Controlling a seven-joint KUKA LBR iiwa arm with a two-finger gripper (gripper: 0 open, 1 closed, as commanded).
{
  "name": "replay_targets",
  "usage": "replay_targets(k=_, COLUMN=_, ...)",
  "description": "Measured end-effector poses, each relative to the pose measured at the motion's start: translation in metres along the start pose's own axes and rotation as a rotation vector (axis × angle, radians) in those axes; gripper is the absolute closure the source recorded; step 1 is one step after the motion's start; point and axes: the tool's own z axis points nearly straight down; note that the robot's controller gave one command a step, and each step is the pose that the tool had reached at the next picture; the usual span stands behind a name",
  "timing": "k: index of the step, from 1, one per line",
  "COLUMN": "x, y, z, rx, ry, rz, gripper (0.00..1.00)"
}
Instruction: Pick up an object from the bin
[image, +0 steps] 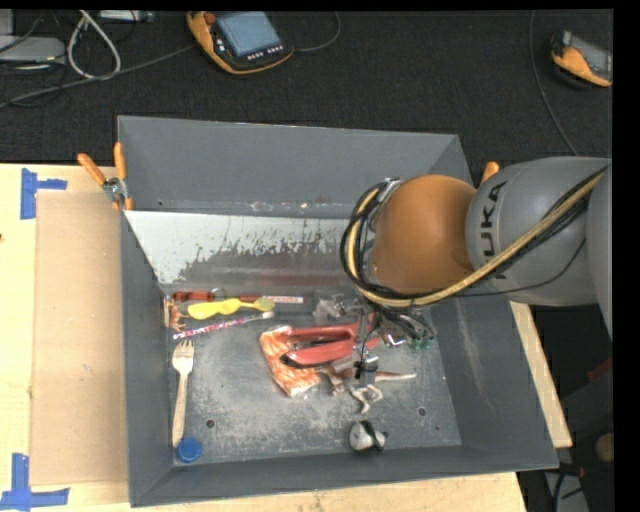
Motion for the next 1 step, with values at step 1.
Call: replay_targets(k=1, x=-0.0296, y=-0.0376, z=0.0292, rx=-0.001, ry=0.002, rz=0.03, gripper=1.0)
